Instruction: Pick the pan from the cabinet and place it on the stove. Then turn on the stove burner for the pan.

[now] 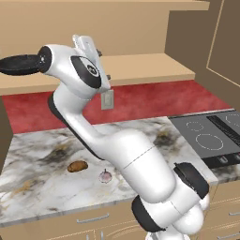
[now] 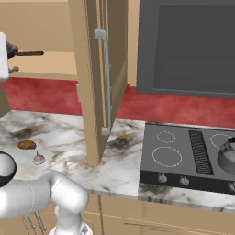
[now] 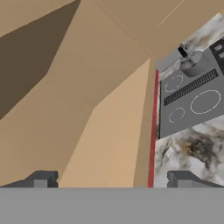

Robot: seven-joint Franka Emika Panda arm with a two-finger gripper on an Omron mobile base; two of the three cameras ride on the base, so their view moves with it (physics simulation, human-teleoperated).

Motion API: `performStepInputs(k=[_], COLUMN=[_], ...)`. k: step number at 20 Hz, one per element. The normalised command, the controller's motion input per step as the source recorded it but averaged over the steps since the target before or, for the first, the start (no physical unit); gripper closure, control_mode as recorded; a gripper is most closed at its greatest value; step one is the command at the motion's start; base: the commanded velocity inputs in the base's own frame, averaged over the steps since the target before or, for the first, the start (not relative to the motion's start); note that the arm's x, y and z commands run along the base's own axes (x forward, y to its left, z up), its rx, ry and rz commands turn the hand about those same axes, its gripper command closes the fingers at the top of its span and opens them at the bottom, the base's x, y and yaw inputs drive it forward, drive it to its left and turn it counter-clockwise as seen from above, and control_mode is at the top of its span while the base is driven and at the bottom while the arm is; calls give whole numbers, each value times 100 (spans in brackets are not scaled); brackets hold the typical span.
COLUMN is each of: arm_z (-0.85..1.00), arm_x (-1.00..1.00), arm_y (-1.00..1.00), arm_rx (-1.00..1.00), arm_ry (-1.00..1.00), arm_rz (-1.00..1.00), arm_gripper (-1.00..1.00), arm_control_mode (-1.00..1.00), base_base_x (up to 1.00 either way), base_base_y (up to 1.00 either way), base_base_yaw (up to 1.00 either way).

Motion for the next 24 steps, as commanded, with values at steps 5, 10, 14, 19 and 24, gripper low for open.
performStepInputs(k=[5, 10, 14, 19, 24], arm_z=[-7, -5, -3, 0, -5], arm_x=[36, 32, 32, 32, 22], arm_y=[0, 0, 0, 8, 12], arm_rx=[1, 5, 6, 3, 1], arm_ry=[0, 1, 2, 5, 4], arm_rz=[0, 0, 0, 0, 0], arm_gripper=[-100, -100, -100, -100, -100], arm_control_mode=[-100, -100, -100, -100, -100], base_base_x=[0, 0, 0, 0, 0], base_base_y=[0, 0, 0, 0, 0], base_base_yaw=[0, 0, 0, 0, 0])
